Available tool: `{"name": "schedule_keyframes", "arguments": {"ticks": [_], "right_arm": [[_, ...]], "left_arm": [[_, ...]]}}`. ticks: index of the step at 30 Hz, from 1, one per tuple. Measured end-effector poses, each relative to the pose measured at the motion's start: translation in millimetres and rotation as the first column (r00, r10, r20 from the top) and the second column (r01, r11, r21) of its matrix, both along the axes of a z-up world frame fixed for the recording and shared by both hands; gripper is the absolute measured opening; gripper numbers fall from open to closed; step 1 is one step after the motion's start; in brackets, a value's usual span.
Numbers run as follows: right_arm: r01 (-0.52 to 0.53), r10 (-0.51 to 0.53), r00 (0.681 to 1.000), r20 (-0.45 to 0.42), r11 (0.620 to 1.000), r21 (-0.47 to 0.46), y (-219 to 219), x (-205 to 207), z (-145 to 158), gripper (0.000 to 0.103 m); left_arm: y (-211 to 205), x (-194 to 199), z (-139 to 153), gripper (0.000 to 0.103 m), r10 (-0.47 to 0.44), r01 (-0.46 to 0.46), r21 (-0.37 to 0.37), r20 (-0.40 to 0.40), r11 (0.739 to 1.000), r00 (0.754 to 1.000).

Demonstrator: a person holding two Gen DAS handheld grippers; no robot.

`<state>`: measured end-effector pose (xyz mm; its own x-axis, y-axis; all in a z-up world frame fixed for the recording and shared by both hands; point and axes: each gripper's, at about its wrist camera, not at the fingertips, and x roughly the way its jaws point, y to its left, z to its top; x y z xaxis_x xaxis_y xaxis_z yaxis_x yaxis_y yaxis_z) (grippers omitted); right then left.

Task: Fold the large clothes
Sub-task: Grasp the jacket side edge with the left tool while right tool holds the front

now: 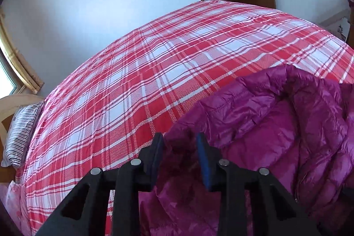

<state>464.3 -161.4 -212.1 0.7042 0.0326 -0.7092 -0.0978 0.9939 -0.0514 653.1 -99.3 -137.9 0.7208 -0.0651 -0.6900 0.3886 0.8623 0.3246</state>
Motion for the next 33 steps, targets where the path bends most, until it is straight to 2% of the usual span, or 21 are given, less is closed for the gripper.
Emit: {"name": "schedule_keyframes", "arguments": {"ticks": [2, 6, 7, 8, 10, 11, 13, 16, 18, 19, 20, 21, 23, 25, 28, 30, 33], "right_arm": [[0.001, -0.001, 1.000, 0.002, 1.000, -0.006, 1, -1, -1, 0.050], [0.002, -0.002, 1.000, 0.004, 1.000, -0.011, 2, -1, -1, 0.050], [0.002, -0.002, 1.000, 0.005, 1.000, -0.012, 2, -2, -1, 0.050], [0.002, -0.002, 1.000, 0.006, 1.000, -0.012, 2, -2, -1, 0.050], [0.002, -0.002, 1.000, 0.006, 1.000, -0.012, 1, -1, -1, 0.050], [0.002, -0.002, 1.000, 0.006, 1.000, -0.012, 2, -1, -1, 0.050], [0.002, -0.002, 1.000, 0.007, 1.000, -0.009, 2, -1, -1, 0.050], [0.002, -0.002, 1.000, 0.007, 1.000, -0.010, 2, -2, -1, 0.050], [0.003, -0.002, 1.000, 0.007, 1.000, -0.009, 1, -1, -1, 0.050], [0.003, -0.003, 1.000, 0.007, 1.000, -0.008, 1, -1, -1, 0.050], [0.002, -0.002, 1.000, 0.007, 1.000, -0.005, 1, -1, -1, 0.050], [0.002, -0.002, 1.000, 0.007, 1.000, -0.003, 0, 0, -1, 0.050], [0.001, -0.001, 1.000, 0.008, 1.000, 0.000, 0, -1, -1, 0.050], [0.001, -0.001, 1.000, 0.008, 1.000, 0.001, -1, -1, -1, 0.050], [0.001, -0.001, 1.000, 0.009, 1.000, 0.001, -1, -1, -1, 0.050], [0.001, -0.001, 1.000, 0.009, 1.000, 0.002, -1, -1, -1, 0.050], [0.000, 0.000, 1.000, 0.008, 1.000, 0.001, 0, -1, -1, 0.050]], "left_arm": [[4, -3, 0, 0.024, -0.010, 0.010, -0.012, 0.006, 1.000, 1.000], [13, -4, 4, 0.024, 0.024, -0.023, -0.035, 0.035, 0.999, 0.999], [15, -3, 7, 0.027, 0.039, -0.037, -0.049, 0.043, 0.998, 0.998], [18, 0, 8, 0.049, 0.061, -0.059, -0.059, 0.043, 0.997, 0.997], [21, 5, 11, 0.083, 0.097, -0.093, -0.074, 0.059, 0.993, 0.994], [22, 4, 12, 0.083, 0.094, -0.088, -0.085, 0.071, 0.992, 0.993], [21, 8, 10, 0.083, 0.077, -0.073, -0.109, 0.035, 0.991, 0.996], [14, 13, 2, 0.083, 0.062, -0.060, -0.092, 0.019, 0.994, 0.998], [10, 14, -4, 0.078, 0.044, -0.043, -0.077, 0.009, 0.996, 0.999], [6, 13, -9, 0.056, 0.025, -0.025, -0.059, 0.002, 0.998, 1.000], [3, 13, -13, 0.024, 0.010, -0.011, -0.043, -0.013, 0.999, 1.000], [2, 12, -16, 0.014, 0.006, -0.007, -0.030, -0.025, 1.000, 1.000], [1, 3, -12, 0.010, -0.010, 0.010, 0.007, 0.023, 1.000, 1.000], [4, -16, 1, 0.010, -0.053, 0.054, -0.006, 0.097, 0.999, 0.994], [10, -40, 8, 0.009, -0.096, 0.096, 0.001, 0.137, 0.995, 0.986], [10, -51, 1, 0.009, -0.127, 0.122, 0.040, 0.144, 0.992, 0.981], [12, -61, -26, 0.009, -0.138, 0.127, 0.094, 0.126, 0.987, 0.982]]}}
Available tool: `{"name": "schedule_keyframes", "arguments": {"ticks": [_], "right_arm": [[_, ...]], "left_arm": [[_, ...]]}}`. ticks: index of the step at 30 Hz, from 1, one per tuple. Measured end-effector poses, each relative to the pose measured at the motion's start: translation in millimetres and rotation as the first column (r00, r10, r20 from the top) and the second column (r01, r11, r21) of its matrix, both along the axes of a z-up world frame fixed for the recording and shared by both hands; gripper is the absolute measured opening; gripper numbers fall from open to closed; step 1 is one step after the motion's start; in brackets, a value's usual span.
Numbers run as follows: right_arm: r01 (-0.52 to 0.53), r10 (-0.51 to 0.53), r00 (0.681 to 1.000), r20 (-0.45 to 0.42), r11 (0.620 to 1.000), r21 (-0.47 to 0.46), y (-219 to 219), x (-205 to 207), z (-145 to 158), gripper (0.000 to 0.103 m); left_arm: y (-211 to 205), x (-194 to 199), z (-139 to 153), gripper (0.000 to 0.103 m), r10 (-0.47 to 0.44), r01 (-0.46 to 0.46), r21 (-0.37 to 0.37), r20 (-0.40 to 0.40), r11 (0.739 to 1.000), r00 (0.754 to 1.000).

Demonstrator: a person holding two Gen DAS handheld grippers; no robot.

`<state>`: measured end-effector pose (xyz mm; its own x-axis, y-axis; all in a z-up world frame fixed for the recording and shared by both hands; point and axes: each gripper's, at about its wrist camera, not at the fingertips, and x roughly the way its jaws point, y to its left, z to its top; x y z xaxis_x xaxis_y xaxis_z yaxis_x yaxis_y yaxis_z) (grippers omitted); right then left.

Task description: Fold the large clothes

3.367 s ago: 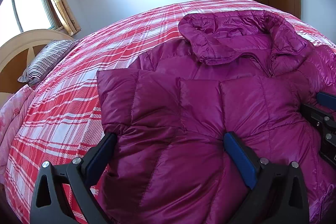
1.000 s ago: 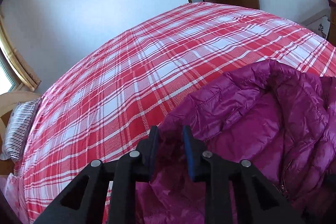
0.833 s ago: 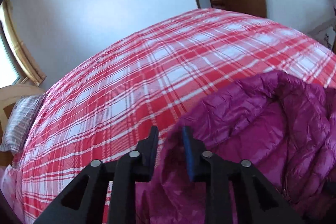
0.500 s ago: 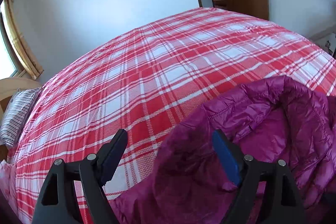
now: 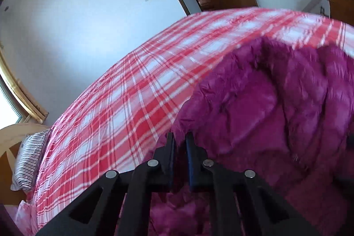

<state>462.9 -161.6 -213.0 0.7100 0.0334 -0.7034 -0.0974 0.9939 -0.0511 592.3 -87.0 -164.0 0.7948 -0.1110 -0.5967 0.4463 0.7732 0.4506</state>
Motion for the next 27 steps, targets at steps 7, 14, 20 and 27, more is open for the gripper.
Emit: {"name": "schedule_keyframes", "arguments": {"ticks": [7, 14, 20, 27], "right_arm": [[-0.027, 0.032, 0.999, -0.014, 0.961, 0.274, -45, 1, 48, 0.052], [0.060, -0.087, 0.994, 0.067, 0.942, 0.330, -84, 103, 118, 0.060], [0.089, -0.069, 0.994, -0.089, 0.965, 0.247, -79, 195, 94, 0.055], [0.028, 0.008, 0.983, -0.185, 0.981, 0.191, -80, 182, 56, 0.045]], "left_arm": [[5, -6, -15, 0.009, -0.006, 0.007, -0.021, 0.027, 1.000, 1.000], [0, -9, -23, 0.009, -0.018, 0.018, -0.001, 0.038, 1.000, 0.999], [0, -9, -25, 0.009, -0.015, 0.015, 0.003, 0.043, 1.000, 0.999], [4, -14, -16, 0.009, 0.006, -0.005, -0.021, 0.076, 1.000, 0.997]]}}
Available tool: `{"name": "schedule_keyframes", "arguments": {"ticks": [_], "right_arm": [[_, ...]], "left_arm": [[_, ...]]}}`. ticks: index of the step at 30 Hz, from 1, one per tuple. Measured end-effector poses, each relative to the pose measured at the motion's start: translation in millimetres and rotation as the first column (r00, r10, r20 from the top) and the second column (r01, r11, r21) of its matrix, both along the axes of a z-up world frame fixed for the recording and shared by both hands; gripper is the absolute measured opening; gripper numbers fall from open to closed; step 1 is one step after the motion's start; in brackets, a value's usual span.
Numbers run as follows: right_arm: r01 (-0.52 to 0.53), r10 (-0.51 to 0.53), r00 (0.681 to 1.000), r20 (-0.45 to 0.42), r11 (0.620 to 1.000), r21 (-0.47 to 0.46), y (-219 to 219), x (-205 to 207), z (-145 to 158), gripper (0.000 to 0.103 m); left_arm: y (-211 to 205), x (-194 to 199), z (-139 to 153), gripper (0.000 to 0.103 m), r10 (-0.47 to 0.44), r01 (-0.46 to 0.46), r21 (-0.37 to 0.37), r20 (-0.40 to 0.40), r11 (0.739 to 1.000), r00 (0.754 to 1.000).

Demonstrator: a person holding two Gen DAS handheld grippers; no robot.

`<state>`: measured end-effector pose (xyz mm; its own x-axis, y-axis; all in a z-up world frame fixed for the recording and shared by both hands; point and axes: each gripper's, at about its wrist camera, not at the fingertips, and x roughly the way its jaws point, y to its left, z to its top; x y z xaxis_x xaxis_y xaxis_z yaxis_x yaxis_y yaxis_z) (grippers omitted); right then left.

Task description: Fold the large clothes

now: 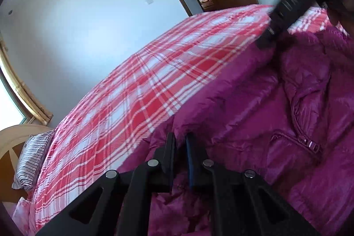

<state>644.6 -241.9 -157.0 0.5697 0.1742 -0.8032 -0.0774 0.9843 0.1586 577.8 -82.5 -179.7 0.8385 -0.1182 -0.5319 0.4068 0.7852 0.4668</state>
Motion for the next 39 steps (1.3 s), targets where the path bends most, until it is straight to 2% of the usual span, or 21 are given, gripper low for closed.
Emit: {"name": "schedule_keyframes", "arguments": {"ticks": [3, 6, 7, 8, 10, 11, 13, 15, 16, 18, 21, 23, 26, 29, 31, 35, 39], "right_arm": [[-0.019, 0.019, 1.000, -0.021, 1.000, -0.013, 1, -10, -9, 0.045], [-0.025, 0.025, 0.999, -0.030, 1.000, -0.014, -1, -13, -15, 0.045], [-0.025, 0.024, 0.999, -0.033, 0.999, -0.022, -1, -13, -17, 0.045], [-0.027, 0.027, 0.999, -0.033, 0.999, -0.024, -1, -14, -19, 0.045], [-0.026, 0.025, 0.999, -0.035, 0.999, -0.027, -1, -14, -23, 0.045], [-0.027, 0.026, 0.999, -0.034, 0.999, -0.028, -1, -15, -25, 0.045], [-0.029, 0.028, 0.999, -0.033, 0.999, -0.035, -1, -17, -27, 0.045], [-0.032, 0.031, 0.999, -0.032, 0.998, -0.047, 0, -18, -28, 0.045], [-0.033, 0.032, 0.999, -0.033, 0.998, -0.054, 0, -20, -29, 0.045], [-0.040, 0.038, 0.999, -0.031, 0.997, -0.064, 1, -22, -31, 0.045], [-0.051, 0.049, 0.998, -0.039, 0.996, -0.070, 0, -25, -30, 0.047], [-0.038, 0.036, 0.999, -0.033, 0.997, -0.070, -1, -27, -23, 0.047], [0.004, -0.002, 0.998, 0.057, 0.999, -0.035, -3, -35, 1, 0.047], [-0.007, 0.008, 0.991, 0.134, 1.000, -0.005, 5, -39, 15, 0.047], [-0.031, 0.035, 0.990, 0.138, 0.999, -0.028, 15, -34, 9, 0.047], [-0.030, 0.034, 0.998, 0.059, 0.998, -0.056, 21, -20, -32, 0.046], [-0.035, 0.041, 0.995, 0.089, 0.997, -0.067, 20, -24, -40, 0.046]], "left_arm": [[13, -12, 25, 0.010, -0.025, 0.026, -0.106, 0.018, 0.994, 1.000], [23, -25, 55, 0.022, -0.023, 0.033, -0.198, 0.053, 0.980, 0.998], [26, -27, 66, 0.034, -0.022, 0.036, -0.239, 0.060, 0.970, 0.998], [29, -28, 77, 0.052, -0.019, 0.035, -0.284, 0.060, 0.958, 0.998], [38, -24, 96, 0.075, 0.030, 0.001, -0.393, 0.073, 0.920, 0.997], [37, -20, 98, 0.077, 0.054, -0.021, -0.406, 0.070, 0.914, 0.996], [24, 0, 87, 0.077, 0.081, -0.071, -0.341, 0.014, 0.937, 0.997], [14, 20, 64, 0.077, 0.138, -0.150, -0.243, -0.067, 0.958, 0.988], [9, 31, 46, 0.077, 0.163, -0.184, -0.188, -0.119, 0.965, 0.979], [6, 37, 21, 0.077, 0.181, -0.206, -0.126, -0.184, 0.970, 0.966], [5, 27, 3, 0.077, 0.169, -0.188, -0.096, -0.182, 0.977, 0.969], [3, 22, 1, 0.077, 0.165, -0.180, -0.080, -0.165, 0.980, 0.972], [0, 23, -3, 0.077, 0.168, -0.181, -0.064, -0.170, 0.982, 0.971], [0, 24, -5, 0.077, 0.173, -0.186, -0.066, -0.169, 0.980, 0.970], [1, 26, -5, 0.077, 0.175, -0.189, -0.072, -0.165, 0.979, 0.971], [0, 25, -6, 0.078, 0.181, -0.194, -0.070, -0.156, 0.979, 0.971], [5, 30, -8, 0.080, 0.186, -0.205, -0.095, -0.179, 0.974, 0.966]]}}
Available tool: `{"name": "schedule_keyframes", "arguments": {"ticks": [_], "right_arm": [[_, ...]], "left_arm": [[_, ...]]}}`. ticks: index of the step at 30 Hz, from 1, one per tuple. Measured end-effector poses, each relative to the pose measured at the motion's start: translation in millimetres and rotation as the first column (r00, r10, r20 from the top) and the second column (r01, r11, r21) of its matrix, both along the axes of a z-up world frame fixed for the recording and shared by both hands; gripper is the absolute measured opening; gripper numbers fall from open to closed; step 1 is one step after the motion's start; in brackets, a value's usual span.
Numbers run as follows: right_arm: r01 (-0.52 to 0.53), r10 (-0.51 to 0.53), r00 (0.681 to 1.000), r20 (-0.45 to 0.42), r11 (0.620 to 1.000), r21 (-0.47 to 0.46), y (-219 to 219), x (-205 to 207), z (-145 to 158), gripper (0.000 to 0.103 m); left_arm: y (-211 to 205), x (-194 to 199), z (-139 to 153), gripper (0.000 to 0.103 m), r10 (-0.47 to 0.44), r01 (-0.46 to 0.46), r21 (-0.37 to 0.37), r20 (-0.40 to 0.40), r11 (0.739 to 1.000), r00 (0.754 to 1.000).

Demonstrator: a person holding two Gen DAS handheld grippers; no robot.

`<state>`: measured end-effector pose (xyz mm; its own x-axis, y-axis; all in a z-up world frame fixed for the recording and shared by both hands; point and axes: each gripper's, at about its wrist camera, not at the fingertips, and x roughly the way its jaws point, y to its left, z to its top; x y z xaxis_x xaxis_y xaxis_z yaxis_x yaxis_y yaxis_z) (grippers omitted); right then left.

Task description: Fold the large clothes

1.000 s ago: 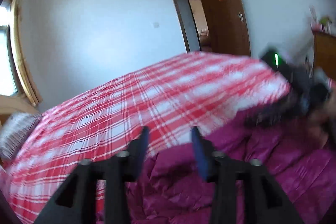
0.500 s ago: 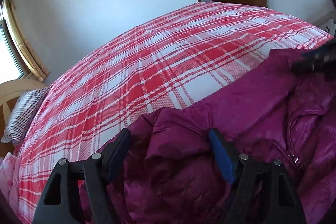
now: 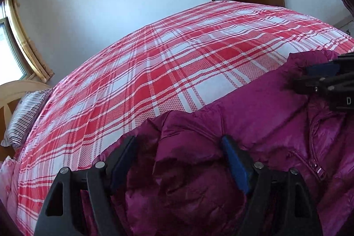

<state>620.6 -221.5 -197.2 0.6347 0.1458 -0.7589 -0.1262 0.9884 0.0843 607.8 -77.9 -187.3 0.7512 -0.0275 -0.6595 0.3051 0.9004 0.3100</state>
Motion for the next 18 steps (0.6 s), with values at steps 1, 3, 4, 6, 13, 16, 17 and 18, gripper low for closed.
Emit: {"name": "schedule_keyframes", "arguments": {"ticks": [1, 3, 4, 6, 13, 16, 17, 18], "right_arm": [[0.000, 0.000, 1.000, 0.000, 1.000, -0.003, 0, 1, -2, 0.046], [0.004, -0.004, 1.000, 0.004, 1.000, -0.006, 1, 1, -4, 0.046], [0.006, -0.006, 1.000, 0.007, 1.000, -0.008, 1, 0, -5, 0.046], [0.008, -0.008, 1.000, 0.012, 1.000, -0.009, 1, 1, -6, 0.046], [0.011, -0.011, 1.000, 0.030, 1.000, -0.024, 4, -2, -9, 0.046], [0.012, -0.011, 0.999, 0.036, 1.000, -0.028, 4, -2, -9, 0.046], [0.012, -0.011, 0.999, 0.036, 1.000, -0.023, 4, -2, -9, 0.046], [0.012, -0.011, 0.999, 0.036, 1.000, -0.019, 3, -3, -9, 0.046]], "left_arm": [[2, 1, 0, 0.082, 0.003, -0.003, -0.011, -0.005, 1.000, 1.000], [5, 3, 0, 0.084, 0.011, -0.011, -0.029, -0.012, 1.000, 1.000], [5, 3, 0, 0.084, 0.012, -0.012, -0.032, -0.014, 0.999, 1.000], [4, 2, 1, 0.084, 0.014, -0.014, -0.024, -0.009, 1.000, 1.000], [-3, -16, 44, 0.084, 0.021, -0.013, -0.062, 0.143, 0.998, 0.989], [-14, -13, 44, 0.084, -0.010, 0.017, -0.063, 0.113, 0.998, 0.994], [-21, -10, 35, 0.084, -0.023, 0.026, -0.030, 0.084, 0.999, 0.996], [-25, -6, 25, 0.084, -0.027, 0.027, 0.002, 0.051, 1.000, 0.998]]}}
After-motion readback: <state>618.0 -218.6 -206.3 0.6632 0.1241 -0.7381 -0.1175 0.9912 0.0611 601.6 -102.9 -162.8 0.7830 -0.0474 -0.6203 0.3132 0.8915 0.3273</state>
